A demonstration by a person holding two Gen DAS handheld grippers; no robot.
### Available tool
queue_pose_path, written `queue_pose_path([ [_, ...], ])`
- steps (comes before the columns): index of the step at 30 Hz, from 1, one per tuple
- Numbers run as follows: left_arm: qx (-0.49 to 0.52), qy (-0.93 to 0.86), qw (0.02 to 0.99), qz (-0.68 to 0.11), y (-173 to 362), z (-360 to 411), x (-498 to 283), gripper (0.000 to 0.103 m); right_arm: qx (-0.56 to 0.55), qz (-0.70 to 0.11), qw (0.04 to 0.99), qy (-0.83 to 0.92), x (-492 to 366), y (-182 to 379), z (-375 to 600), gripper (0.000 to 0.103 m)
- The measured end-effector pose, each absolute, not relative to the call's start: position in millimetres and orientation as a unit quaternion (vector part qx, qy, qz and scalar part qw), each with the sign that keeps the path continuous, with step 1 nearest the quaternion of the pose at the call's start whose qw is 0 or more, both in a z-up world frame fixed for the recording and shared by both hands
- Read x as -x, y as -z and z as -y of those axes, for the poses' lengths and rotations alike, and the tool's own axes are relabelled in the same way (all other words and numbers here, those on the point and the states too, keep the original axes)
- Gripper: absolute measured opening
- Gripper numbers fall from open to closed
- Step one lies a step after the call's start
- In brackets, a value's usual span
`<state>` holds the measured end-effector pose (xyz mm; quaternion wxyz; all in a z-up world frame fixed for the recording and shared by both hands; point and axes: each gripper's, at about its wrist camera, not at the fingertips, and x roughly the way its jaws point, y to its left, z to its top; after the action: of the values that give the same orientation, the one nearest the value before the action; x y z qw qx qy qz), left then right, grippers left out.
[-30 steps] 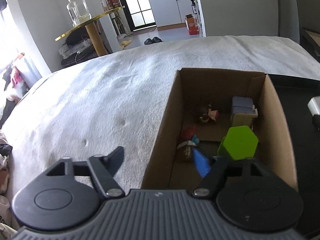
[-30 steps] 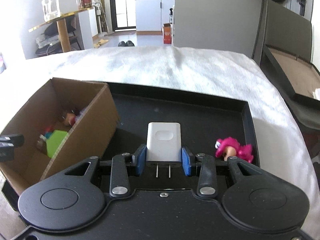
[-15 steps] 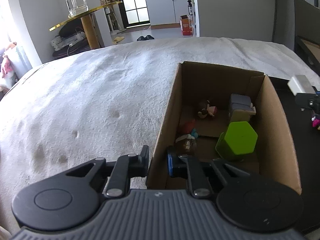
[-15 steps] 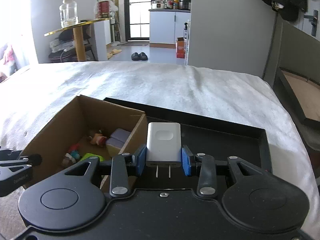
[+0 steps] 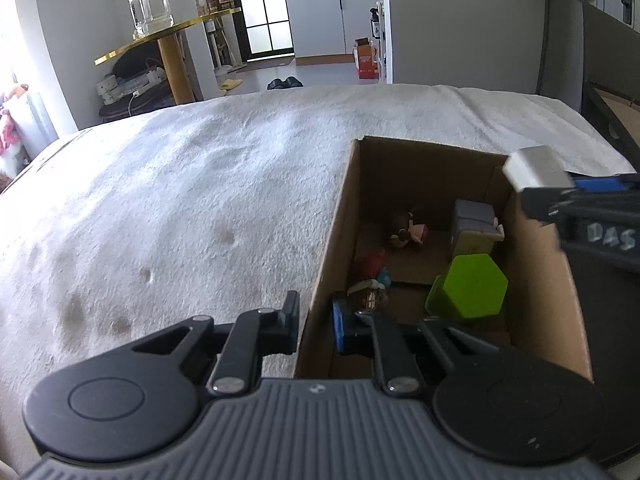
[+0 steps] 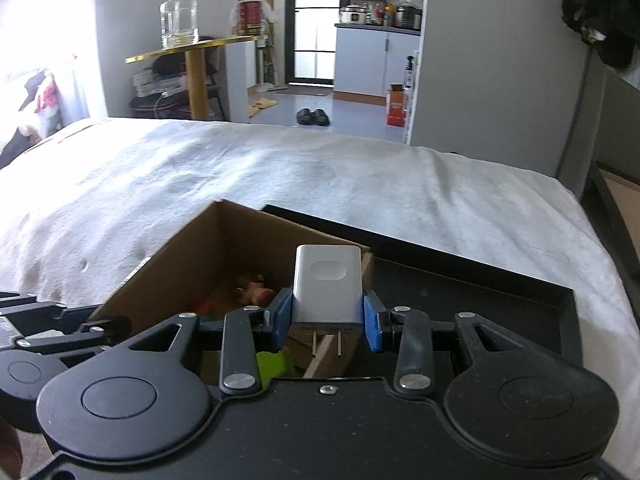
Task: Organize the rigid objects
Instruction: 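Carry the charger with the right gripper into the box and release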
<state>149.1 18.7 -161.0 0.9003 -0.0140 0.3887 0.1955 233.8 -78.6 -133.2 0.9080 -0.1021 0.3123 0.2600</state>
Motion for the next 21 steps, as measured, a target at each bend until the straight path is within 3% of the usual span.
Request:
queue_pose_path([
  [12, 0.021, -0.191, 0.902, -0.387, 159, -21, -150, 0.013, 0.116, -0.289, 0.896, -0.316, -233, 133, 43, 0.041],
  [21, 0.013, -0.2, 0.898, -0.391, 157, -19, -153, 0.014, 0.096, -0.301, 0.904, -0.289, -231, 135, 74, 0.044],
])
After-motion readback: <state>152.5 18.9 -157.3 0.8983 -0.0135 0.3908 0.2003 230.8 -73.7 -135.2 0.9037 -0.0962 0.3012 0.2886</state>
